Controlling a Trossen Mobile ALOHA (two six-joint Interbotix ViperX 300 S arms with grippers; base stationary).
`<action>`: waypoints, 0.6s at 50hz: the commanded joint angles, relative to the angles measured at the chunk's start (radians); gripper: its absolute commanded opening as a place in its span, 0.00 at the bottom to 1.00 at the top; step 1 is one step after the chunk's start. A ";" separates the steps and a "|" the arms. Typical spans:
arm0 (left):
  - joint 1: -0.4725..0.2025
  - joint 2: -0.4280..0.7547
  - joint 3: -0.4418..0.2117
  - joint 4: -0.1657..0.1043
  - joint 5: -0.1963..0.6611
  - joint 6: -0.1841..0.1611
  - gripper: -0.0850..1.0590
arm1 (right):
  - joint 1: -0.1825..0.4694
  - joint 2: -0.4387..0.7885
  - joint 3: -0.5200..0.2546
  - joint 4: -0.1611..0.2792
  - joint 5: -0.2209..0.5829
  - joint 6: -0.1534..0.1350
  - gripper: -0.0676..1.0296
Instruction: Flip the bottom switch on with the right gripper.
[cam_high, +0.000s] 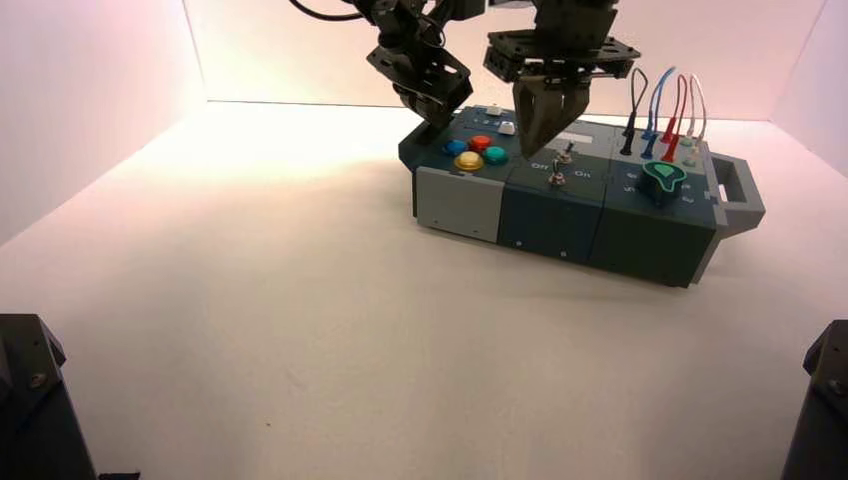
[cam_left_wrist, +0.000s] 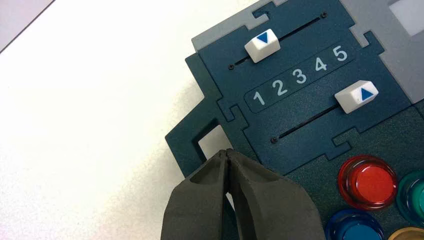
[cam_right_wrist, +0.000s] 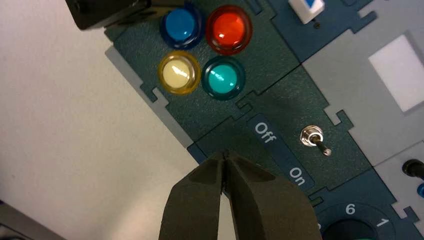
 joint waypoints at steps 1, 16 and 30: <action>0.032 -0.012 -0.025 0.003 -0.005 -0.002 0.05 | 0.005 -0.044 -0.017 0.005 -0.026 0.043 0.04; 0.040 -0.012 -0.049 0.003 -0.003 0.000 0.05 | 0.005 -0.094 0.037 0.009 -0.109 0.169 0.04; 0.043 -0.012 -0.046 0.003 -0.003 0.002 0.05 | 0.005 -0.095 0.095 0.009 -0.150 0.213 0.04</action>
